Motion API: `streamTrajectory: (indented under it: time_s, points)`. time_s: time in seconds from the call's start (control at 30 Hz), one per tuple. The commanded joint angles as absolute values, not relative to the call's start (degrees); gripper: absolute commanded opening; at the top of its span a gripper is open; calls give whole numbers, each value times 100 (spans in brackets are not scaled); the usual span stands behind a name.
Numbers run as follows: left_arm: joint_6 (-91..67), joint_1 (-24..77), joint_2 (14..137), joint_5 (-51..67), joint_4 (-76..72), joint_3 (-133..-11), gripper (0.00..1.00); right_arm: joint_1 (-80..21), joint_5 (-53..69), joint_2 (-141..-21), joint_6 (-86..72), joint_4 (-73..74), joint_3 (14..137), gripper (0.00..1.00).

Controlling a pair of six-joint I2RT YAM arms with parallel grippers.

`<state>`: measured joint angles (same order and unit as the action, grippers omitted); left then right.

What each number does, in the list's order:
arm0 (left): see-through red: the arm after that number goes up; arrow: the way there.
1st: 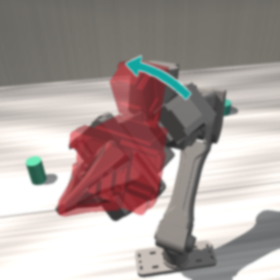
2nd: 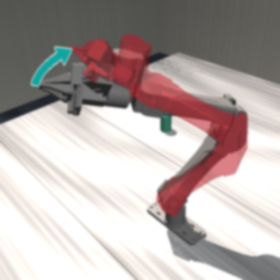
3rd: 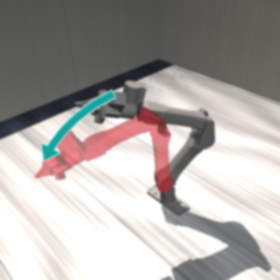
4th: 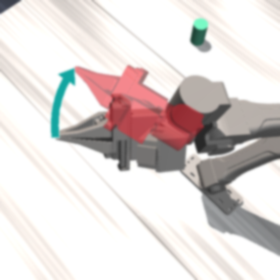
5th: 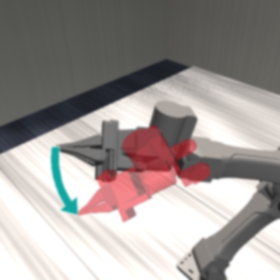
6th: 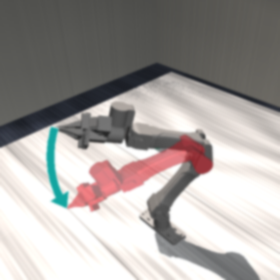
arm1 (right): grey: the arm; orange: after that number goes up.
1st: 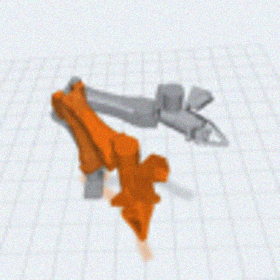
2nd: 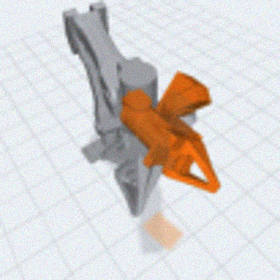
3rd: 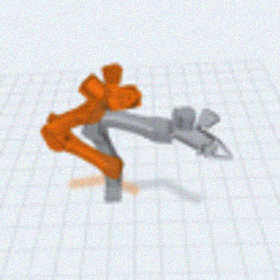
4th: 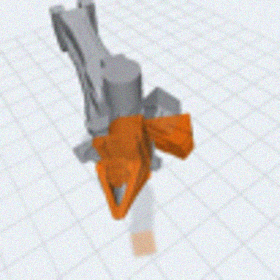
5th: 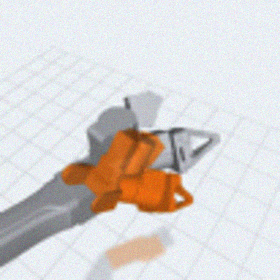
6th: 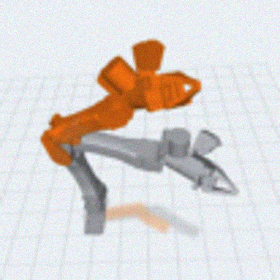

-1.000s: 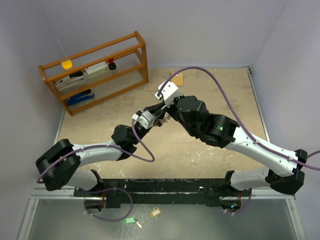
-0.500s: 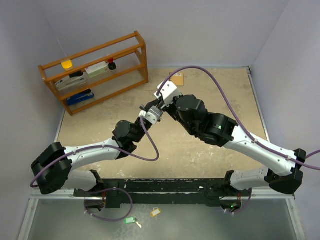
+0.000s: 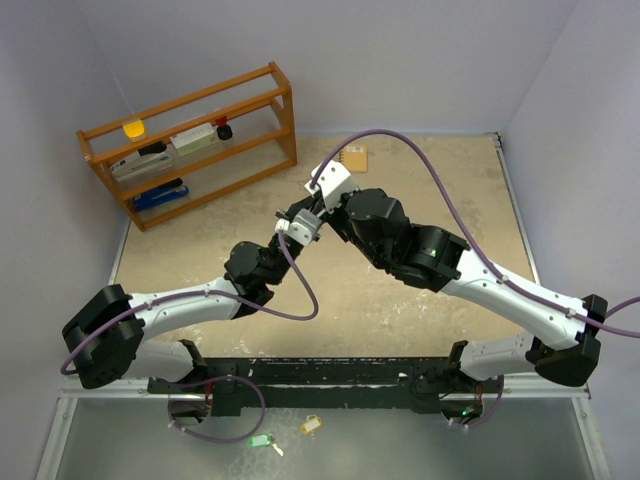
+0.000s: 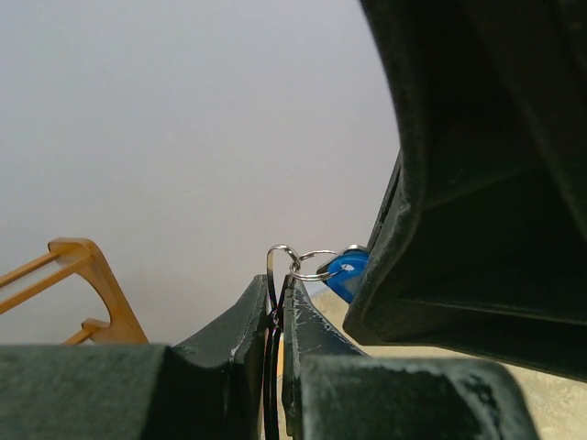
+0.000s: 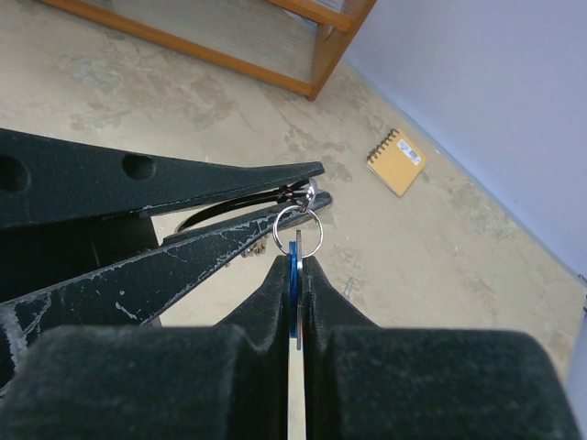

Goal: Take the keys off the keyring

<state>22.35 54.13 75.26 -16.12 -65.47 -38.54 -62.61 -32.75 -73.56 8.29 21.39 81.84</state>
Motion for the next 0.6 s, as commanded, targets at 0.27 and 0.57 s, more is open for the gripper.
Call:
streamTrajectory:
  time_s: [0.27,0.57]
  points:
    - [2529,5256,6921,-2541,-7319,-3717,0,-6328,-2967,-7424,629,2380,8245,0]
    - [2863,5256,6681,-2592,-7474,-3684,0,-6328,-2551,-7491,276,2660,8171,0]
